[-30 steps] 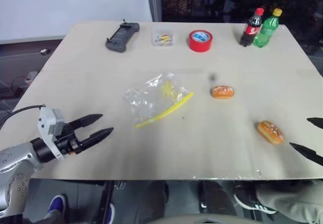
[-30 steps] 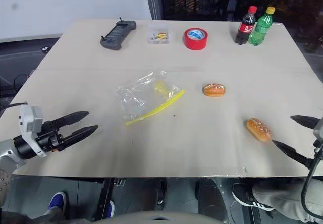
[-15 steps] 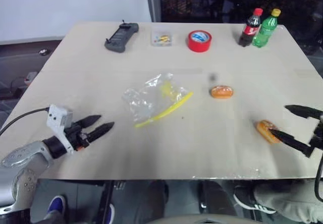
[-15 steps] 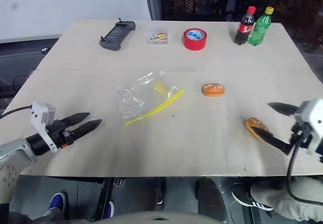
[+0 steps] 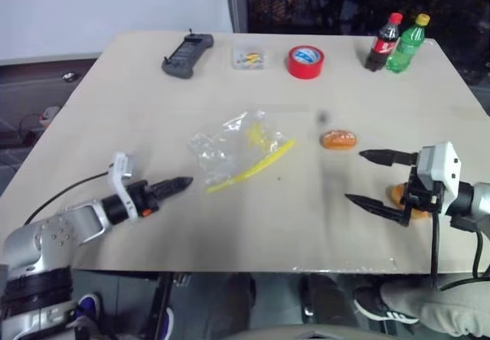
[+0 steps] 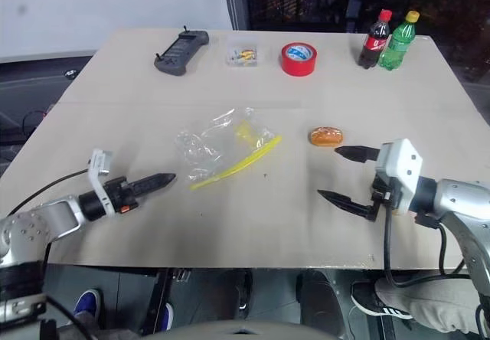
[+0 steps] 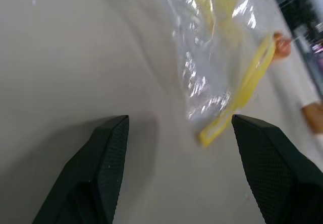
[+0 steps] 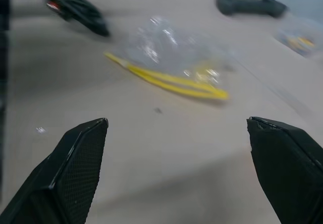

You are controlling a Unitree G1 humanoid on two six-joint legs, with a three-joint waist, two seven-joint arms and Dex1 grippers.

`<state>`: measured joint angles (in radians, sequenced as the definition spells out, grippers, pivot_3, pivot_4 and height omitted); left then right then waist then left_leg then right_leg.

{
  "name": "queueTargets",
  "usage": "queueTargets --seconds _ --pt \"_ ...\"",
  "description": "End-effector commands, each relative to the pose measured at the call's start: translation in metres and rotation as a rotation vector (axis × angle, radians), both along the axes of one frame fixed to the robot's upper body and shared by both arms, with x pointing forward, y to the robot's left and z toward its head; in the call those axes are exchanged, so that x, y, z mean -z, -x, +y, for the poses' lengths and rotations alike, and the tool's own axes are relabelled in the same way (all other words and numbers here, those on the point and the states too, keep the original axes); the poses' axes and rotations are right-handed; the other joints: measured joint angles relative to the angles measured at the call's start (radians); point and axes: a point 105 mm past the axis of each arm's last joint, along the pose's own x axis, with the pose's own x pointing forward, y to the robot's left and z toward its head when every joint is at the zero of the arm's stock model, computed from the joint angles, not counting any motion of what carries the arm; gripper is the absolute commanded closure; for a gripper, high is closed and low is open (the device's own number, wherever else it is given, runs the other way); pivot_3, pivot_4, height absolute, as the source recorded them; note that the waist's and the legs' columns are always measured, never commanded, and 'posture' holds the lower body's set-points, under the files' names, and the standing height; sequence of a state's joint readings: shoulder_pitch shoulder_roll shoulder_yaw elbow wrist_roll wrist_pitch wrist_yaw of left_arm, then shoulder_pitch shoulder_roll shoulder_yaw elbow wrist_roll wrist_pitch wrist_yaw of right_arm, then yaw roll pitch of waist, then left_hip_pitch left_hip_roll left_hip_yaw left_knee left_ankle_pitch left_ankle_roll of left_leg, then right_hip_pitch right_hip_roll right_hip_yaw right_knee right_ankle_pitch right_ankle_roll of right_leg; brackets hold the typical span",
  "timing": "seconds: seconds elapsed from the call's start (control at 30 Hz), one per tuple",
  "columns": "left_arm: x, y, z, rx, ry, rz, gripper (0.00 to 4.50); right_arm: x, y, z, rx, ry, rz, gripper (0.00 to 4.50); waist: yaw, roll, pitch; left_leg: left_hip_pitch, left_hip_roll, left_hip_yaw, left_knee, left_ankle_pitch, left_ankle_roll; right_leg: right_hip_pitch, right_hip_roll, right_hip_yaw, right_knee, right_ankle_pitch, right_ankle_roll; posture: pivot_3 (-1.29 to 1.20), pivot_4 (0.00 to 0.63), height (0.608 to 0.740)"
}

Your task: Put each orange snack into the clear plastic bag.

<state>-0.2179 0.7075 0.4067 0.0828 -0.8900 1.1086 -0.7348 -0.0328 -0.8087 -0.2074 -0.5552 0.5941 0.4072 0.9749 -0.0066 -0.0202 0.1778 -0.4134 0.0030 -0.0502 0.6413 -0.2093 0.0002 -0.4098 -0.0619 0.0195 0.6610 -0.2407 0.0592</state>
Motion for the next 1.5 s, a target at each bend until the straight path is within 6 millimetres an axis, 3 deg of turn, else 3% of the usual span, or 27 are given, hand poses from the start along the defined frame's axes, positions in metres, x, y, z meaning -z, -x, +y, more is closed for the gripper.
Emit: queueTargets --seconds 0.03,0.33,0.43,0.6,0.63,0.7,0.9,1.03,1.13,1.3,1.47,1.5 --pt "0.004 -0.012 -0.009 -0.006 0.063 0.038 1.05 -0.009 0.004 0.009 -0.040 0.003 -0.066 0.00 0.002 0.000 0.000 0.000 0.000 0.000 0.001 0.000 0.000 0.000 0.000 0.000 0.000 0.000 0.000 0.00 0.150 0.740" --pt "0.024 -0.050 -0.057 0.053 0.166 0.108 1.05 -0.011 0.003 0.016 -0.029 -0.001 -0.092 0.00 0.008 0.000 -0.001 0.001 -0.002 -0.001 0.003 0.000 0.000 0.003 0.000 -0.001 0.001 0.001 -0.001 0.00 0.150 0.740" --pt "0.025 -0.056 -0.066 0.074 0.219 0.148 1.87 -0.012 0.003 0.017 -0.019 0.002 -0.098 0.00 0.008 0.000 -0.001 0.002 -0.002 -0.002 0.004 0.000 0.000 0.004 0.000 -0.001 0.000 0.001 0.000 0.00 0.150 0.740" --pt "0.027 -0.059 -0.075 0.115 0.267 0.221 4.14 -0.012 0.004 0.022 -0.002 0.000 -0.114 0.00 0.010 0.004 -0.004 0.002 -0.003 -0.003 0.004 0.000 0.000 0.005 0.000 -0.002 0.000 0.001 0.000 0.00 0.150 0.740" --pt "0.026 -0.059 -0.077 0.127 0.285 0.233 4.37 -0.011 0.004 0.024 0.005 0.003 -0.125 0.00 0.012 0.005 -0.005 0.002 -0.003 -0.003 0.004 0.000 0.000 0.005 0.000 -0.002 0.001 0.000 0.000 0.00 0.150 0.740" --pt "0.022 -0.058 -0.081 0.149 0.331 0.255 4.37 -0.009 0.000 0.027 0.031 0.030 -0.167 0.00 0.012 0.006 -0.005 0.007 -0.002 -0.003 0.004 0.000 0.000 0.009 0.000 -0.002 0.000 -0.002 0.003 0.00 0.150 0.740" --pt "-0.031 -0.056 -0.088 0.243 0.596 0.248 4.37 0.013 -0.025 0.046 0.082 0.314 -0.474 0.00 0.004 0.001 -0.002 0.009 -0.003 -0.003 0.003 0.000 0.000 0.012 -0.001 -0.002 -0.001 -0.002 0.004 0.00 0.150 0.740" --pt "-0.051 -0.054 -0.092 0.275 0.664 0.254 4.37 0.022 -0.055 0.066 0.171 0.427 -0.693 0.00 -0.009 -0.002 0.000 0.007 -0.003 -0.006 0.003 0.000 0.000 0.011 0.000 -0.005 -0.001 -0.002 0.004 0.00 0.150 0.740" --pt "-0.058 -0.052 -0.096 0.291 0.683 0.251 4.37 0.030 -0.072 0.086 0.221 0.480 -0.843 0.00 -0.015 -0.002 0.000 0.006 -0.003 -0.006 0.002 0.000 -0.001 0.009 0.000 -0.004 0.001 -0.001 0.002 0.00 0.150 0.739" --pt "-0.064 -0.052 -0.103 0.293 0.699 0.236 4.37 0.037 -0.086 0.106 0.260 0.499 -0.952 0.00 -0.014 -0.003 0.000 -0.001 -0.005 -0.010 0.002 0.004 -0.007 0.002 -0.001 -0.006 0.002 0.001 -0.001 0.00 0.150 0.731" --pt "-0.067 -0.051 -0.106 0.287 0.712 0.228 4.37 0.036 -0.106 0.106 0.373 0.528 -0.992 0.00 -0.021 -0.003 0.000 -0.002 -0.013 -0.024 0.001 0.006 -0.010 0.004 -0.008 -0.013 0.002 0.001 -0.001 0.00 0.150 0.722" --pt "-0.067 -0.051 -0.106 0.283 0.715 0.228 4.46 0.035 -0.110 0.105 0.396 0.525 -0.990 0.25 -0.023 -0.003 0.000 -0.002 -0.014 -0.027 0.001 0.006 -0.010 0.005 -0.009 -0.016 0.002 0.001 -0.001 0.00 0.150 0.721"
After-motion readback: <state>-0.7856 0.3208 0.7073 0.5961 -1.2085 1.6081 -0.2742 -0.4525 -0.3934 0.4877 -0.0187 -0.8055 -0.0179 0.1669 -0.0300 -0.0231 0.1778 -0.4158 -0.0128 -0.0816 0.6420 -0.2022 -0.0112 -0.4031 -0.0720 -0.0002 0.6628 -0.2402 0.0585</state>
